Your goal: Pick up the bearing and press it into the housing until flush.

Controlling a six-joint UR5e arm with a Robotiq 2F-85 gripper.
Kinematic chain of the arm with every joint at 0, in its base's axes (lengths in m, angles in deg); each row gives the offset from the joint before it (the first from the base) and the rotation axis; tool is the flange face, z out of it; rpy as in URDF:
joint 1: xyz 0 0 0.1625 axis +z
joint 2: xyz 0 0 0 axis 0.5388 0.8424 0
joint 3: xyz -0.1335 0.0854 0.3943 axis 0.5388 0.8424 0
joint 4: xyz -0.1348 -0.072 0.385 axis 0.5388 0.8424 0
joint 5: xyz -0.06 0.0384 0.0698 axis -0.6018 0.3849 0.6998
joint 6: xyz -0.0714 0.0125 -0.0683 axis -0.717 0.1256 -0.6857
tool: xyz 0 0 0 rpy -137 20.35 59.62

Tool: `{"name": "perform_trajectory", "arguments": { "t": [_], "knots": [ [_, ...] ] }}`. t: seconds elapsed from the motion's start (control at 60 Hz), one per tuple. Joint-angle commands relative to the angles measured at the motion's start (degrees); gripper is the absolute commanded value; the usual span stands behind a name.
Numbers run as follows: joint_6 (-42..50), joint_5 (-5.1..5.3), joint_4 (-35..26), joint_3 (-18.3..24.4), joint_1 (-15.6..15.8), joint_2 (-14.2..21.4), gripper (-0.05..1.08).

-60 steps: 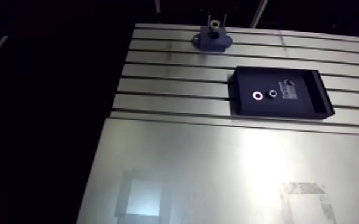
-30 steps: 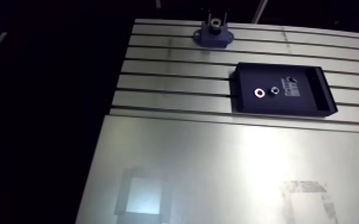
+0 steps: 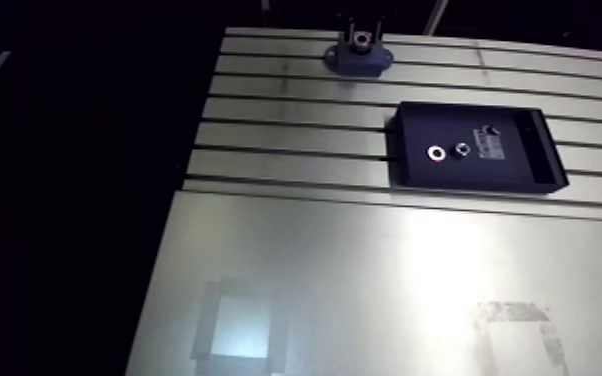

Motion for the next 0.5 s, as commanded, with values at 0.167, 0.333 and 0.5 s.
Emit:
{"name": "perform_trajectory", "arguments": {
  "t": [0.167,0.333,0.5],
  "knots": [
    [-0.1,0.05,0.0,-0.1,0.0,-0.3,0.58],
    [-0.1,0.06,0.0,-0.3,0.0,-0.2,0.58],
    [0.0,0.06,0.1,-0.5,0.0,-0.2,0.58]
  ]
}}
